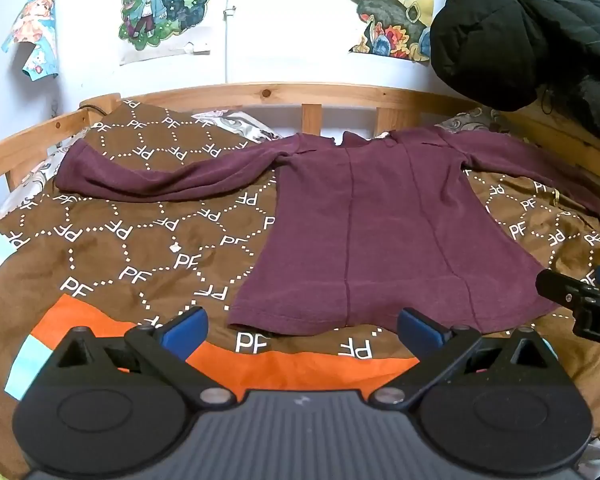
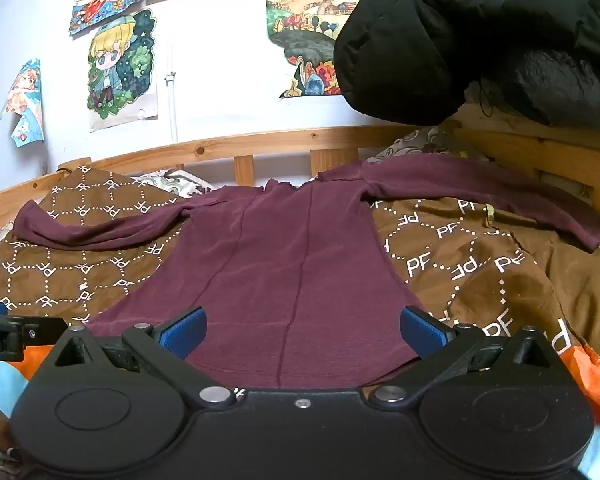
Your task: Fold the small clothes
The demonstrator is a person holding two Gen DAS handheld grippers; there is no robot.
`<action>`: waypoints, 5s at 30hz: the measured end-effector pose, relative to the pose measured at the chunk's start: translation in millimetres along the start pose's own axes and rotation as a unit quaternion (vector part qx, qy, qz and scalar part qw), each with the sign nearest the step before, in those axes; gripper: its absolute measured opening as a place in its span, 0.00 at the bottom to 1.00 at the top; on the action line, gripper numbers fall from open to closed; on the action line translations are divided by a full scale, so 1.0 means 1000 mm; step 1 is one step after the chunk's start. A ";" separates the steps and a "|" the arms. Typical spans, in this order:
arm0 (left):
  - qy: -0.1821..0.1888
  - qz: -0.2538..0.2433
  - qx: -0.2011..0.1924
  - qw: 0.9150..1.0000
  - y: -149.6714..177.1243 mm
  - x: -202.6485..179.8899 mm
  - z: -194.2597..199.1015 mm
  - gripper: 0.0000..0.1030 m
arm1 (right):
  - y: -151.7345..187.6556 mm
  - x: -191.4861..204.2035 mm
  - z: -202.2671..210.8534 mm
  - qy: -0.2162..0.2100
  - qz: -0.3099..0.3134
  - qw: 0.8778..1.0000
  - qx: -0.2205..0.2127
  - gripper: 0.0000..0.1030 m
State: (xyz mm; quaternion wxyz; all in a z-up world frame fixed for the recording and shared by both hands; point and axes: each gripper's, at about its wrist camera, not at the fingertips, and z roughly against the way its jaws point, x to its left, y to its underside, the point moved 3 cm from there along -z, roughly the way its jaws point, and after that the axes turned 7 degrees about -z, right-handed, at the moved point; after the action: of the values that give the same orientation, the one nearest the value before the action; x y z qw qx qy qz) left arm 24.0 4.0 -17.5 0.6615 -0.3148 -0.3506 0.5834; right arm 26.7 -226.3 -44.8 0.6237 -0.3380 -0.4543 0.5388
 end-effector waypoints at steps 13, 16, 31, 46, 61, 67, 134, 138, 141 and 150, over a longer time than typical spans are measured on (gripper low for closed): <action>0.004 0.010 0.004 1.000 0.002 0.003 -0.001 0.99 | -0.002 -0.004 -0.001 0.000 -0.002 1.000 0.001 1.00; 0.004 0.011 0.004 1.000 0.002 0.003 -0.001 0.99 | -0.002 -0.004 -0.001 0.001 -0.001 1.000 0.002 1.00; 0.007 0.016 0.004 1.000 0.003 0.005 -0.002 0.99 | 0.002 0.002 0.000 0.000 0.004 1.000 0.002 1.00; 0.006 0.016 0.004 1.000 0.003 0.006 -0.002 0.99 | 0.001 0.003 0.000 -0.001 0.003 1.000 0.004 1.00; 0.004 0.015 0.006 1.000 0.005 0.007 -0.003 0.99 | 0.001 0.002 -0.001 0.003 0.001 1.000 0.010 1.00; -0.005 0.014 0.016 1.000 0.006 0.005 -0.005 0.99 | -0.001 0.002 0.001 0.005 0.000 1.000 0.009 1.00; 0.075 -0.180 0.051 0.979 -0.087 -0.056 -0.216 1.00 | -0.098 -0.279 -0.128 0.295 -0.424 0.854 -0.065 0.77; 0.072 -0.176 0.065 0.980 -0.084 -0.047 -0.216 1.00 | -0.086 -0.300 -0.130 0.304 -0.497 0.807 -0.095 0.64; 0.066 -0.169 0.065 0.981 -0.086 -0.038 -0.210 1.00 | -0.084 -0.311 -0.131 0.314 -0.520 0.787 -0.110 0.47; 0.068 -0.156 0.041 0.985 -0.098 -0.030 -0.193 1.00 | -0.124 -0.255 -0.122 0.364 -0.305 0.867 -0.149 0.17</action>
State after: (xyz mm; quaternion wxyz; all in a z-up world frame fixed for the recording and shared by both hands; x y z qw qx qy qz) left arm 236.1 -38.8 -46.7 0.7791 -0.2672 -0.3255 0.4644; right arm 184.2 -491.4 -27.4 0.8203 -0.4439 -0.3502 0.0860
